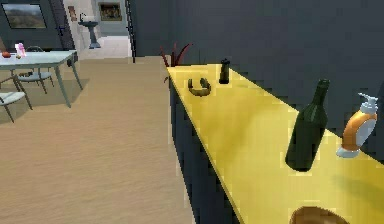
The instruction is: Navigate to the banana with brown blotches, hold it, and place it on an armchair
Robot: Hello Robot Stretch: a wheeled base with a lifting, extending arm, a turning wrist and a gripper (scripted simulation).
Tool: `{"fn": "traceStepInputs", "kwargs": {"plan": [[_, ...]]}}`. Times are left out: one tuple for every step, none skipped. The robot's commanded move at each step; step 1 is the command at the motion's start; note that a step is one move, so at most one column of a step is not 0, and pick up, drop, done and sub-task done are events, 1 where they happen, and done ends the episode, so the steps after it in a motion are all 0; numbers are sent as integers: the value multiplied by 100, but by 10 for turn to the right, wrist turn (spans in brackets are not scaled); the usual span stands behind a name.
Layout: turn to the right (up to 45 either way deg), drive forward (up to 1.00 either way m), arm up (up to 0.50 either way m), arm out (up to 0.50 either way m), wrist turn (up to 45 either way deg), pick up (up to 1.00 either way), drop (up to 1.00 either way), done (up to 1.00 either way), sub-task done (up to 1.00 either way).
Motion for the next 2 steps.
{"fn": "traceStepInputs", "kwargs": {"plan": [[0, 0, 38, 0, 0, 0, 0, 0, 0], [0, 0, 0, 20, 0, 0, 0, 0, 0]]}}
